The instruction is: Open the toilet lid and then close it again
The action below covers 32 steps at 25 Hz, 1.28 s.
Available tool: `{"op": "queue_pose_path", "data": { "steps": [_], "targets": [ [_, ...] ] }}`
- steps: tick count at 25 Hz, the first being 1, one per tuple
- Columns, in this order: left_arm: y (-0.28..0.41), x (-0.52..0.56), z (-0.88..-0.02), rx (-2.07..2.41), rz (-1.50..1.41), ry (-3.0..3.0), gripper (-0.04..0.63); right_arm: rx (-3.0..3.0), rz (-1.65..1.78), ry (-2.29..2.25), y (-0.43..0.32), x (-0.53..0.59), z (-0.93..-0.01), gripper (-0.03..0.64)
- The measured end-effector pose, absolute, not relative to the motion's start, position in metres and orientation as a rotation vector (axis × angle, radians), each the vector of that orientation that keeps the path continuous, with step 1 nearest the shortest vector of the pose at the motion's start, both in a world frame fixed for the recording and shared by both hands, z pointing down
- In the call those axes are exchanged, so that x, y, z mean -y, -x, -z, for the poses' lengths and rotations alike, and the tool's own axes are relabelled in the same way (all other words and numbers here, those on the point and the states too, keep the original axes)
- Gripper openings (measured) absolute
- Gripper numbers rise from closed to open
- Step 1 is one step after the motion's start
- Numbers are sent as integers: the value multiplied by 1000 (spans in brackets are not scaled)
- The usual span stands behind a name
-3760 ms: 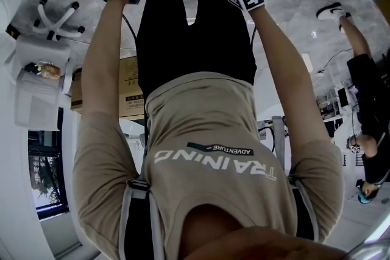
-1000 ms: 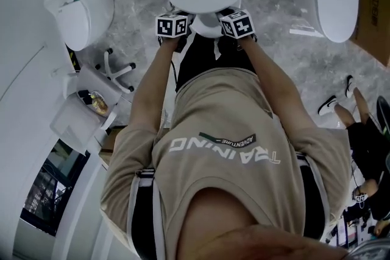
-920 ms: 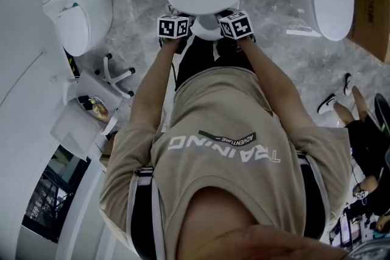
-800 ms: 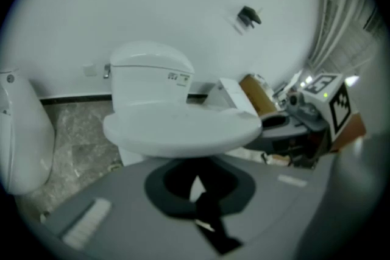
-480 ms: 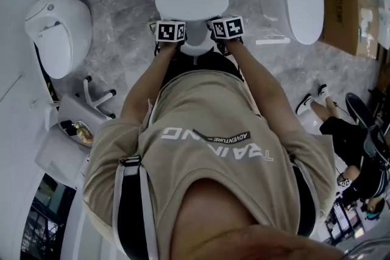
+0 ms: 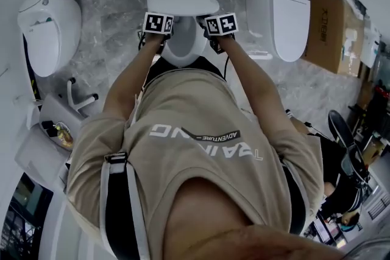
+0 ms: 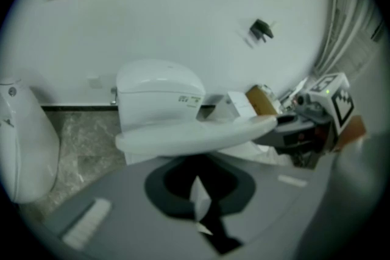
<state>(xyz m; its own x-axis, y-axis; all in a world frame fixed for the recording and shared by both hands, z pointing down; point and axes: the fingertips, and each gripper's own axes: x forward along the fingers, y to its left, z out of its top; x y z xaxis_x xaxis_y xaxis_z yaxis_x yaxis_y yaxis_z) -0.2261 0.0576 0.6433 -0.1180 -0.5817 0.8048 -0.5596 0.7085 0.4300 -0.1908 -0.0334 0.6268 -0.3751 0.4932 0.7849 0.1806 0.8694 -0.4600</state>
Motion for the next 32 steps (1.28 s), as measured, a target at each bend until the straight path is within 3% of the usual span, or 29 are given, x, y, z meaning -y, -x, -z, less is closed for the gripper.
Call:
{"op": "queue_pose_path", "data": {
  "steps": [32],
  "targets": [
    [382,-22,-620,1896,16,-792,5,1947,-333,609,343,89,-609,9]
  ]
}}
